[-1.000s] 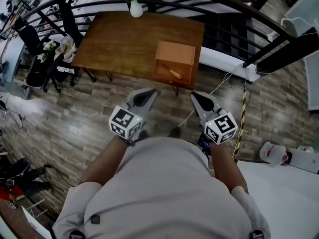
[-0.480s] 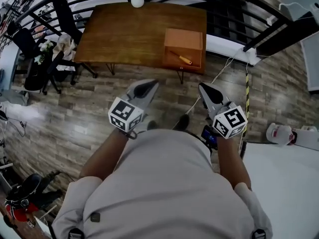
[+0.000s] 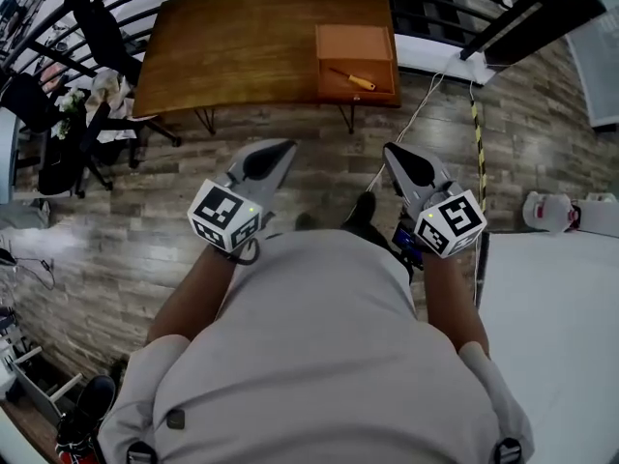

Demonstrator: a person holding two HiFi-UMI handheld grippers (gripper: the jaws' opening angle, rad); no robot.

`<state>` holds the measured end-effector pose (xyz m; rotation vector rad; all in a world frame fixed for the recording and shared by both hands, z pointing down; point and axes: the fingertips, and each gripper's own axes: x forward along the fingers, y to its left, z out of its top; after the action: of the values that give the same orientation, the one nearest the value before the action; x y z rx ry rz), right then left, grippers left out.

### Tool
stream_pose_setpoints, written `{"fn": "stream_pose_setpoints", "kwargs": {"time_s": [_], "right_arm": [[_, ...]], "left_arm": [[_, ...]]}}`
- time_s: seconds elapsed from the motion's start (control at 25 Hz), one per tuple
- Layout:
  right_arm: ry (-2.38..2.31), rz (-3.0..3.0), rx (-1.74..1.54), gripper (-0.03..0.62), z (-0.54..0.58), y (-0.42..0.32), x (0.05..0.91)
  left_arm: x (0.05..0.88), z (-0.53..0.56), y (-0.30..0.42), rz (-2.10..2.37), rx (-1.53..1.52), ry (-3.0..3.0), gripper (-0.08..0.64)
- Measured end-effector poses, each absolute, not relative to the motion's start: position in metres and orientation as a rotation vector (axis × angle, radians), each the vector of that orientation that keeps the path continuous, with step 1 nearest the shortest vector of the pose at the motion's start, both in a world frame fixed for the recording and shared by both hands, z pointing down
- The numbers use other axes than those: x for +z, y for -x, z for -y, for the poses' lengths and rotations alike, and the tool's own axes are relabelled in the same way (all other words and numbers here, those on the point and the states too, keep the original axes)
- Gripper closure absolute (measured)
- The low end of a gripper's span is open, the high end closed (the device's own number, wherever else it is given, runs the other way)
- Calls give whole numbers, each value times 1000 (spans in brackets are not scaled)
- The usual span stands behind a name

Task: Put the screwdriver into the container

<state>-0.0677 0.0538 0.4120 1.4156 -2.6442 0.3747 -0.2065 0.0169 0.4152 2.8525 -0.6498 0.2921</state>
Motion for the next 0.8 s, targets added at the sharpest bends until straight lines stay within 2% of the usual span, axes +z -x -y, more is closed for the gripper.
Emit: {"fn": "stream_pose_setpoints", "kwargs": {"time_s": [0.36, 0.8], "right_arm": [[-1492, 2621, 397, 584, -65, 80, 408], [-1499, 2595, 400, 584, -66, 80, 405]], "left_arm": [[417, -18, 229, 611, 268, -2847, 557], [414, -19, 223, 581, 253, -2858, 557]]}}
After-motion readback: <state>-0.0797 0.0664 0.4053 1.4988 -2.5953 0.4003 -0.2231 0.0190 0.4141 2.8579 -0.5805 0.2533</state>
